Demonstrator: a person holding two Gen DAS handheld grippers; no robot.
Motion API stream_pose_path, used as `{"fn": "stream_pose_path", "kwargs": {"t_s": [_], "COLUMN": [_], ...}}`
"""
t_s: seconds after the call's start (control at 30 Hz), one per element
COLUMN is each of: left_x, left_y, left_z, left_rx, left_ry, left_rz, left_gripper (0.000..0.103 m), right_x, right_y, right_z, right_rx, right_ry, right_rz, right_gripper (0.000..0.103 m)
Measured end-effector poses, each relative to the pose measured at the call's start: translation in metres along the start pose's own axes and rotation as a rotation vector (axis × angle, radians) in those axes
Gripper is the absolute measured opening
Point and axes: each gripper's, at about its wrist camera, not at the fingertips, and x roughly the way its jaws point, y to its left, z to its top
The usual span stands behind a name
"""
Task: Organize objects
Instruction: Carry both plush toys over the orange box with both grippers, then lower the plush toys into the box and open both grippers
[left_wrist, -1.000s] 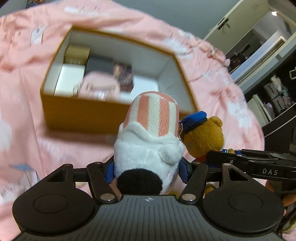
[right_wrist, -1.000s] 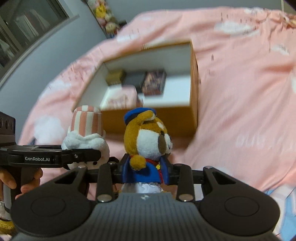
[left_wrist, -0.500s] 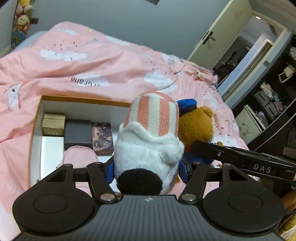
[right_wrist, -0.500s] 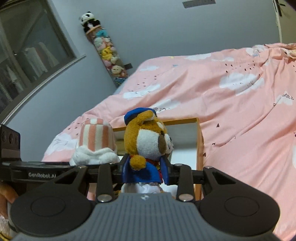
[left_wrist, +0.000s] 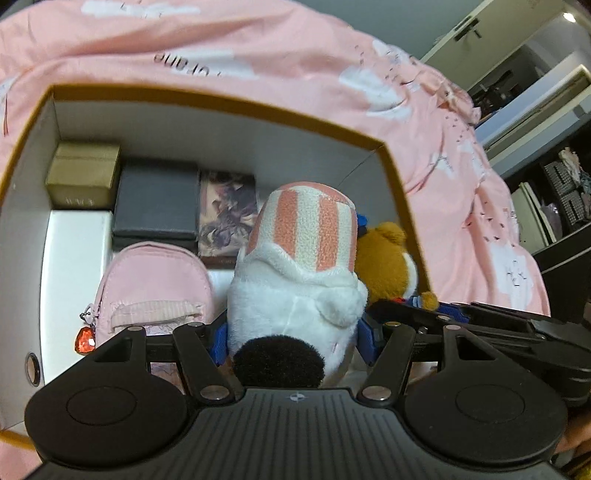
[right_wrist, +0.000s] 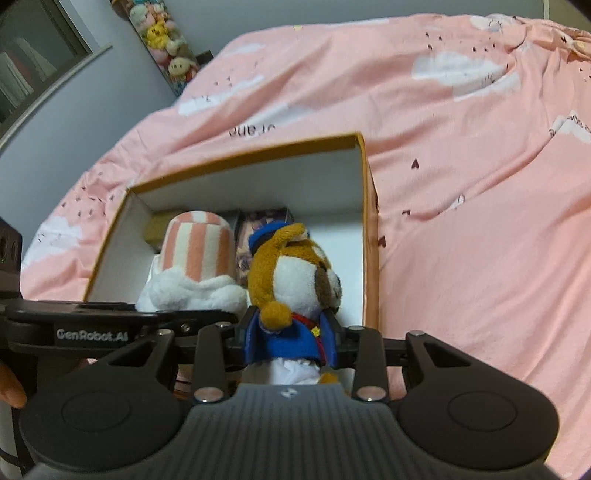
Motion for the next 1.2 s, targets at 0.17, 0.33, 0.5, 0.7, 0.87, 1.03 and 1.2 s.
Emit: {"fn": "stream_pose_path", "kwargs": {"t_s": [0.17,0.33,0.5,0.7,0.87,1.03,1.2], "left_x": [0.015,0.02,0.018,0.004,-0.015,-0.018,-0.004], "left_y": [0.008,0.014,0.014,0.013,0.01,0.003,-0.003], "left_z": [0.0,0.002,-0.001,-0.004,-0.001,0.009,0.018], "left_rx": [-0.015,-0.03,-0.014,0.017,0.055,0.086,0.11], "left_ry": [0.062,0.085,0.07,0.022,-0.019,-0.05,-0.059], "left_rz": [0.007,-0.005,-0.017,-0.035,-0.031,-0.016,0.012], "left_gripper": [0.073,0.073,0.08,0.086,0.075,0.066,0.057], "right_x": [0.01,0.018,0.016,0.008,0.002,-0.002,0.016], "right_y": [0.005,0.005,0.005,0.005,0.007,0.013,0.032], "right_z": [0.001,0.004,0.006,0.002,0.001,0.008,0.016], "right_rx": [-0.022,-0.029,-0.034,-0.042,-0.071,-0.148,-0.356], "right_ry": [0.027,0.048,0.053,0.042,0.028,0.002,-0.01], "right_rz": [-0.021,-0.04,-0.046,-0.05,-0.059,-0.084,-0.135], "right_gripper": [0.037,0.037,0.039,0.04,0.04,0.038,0.038]}}
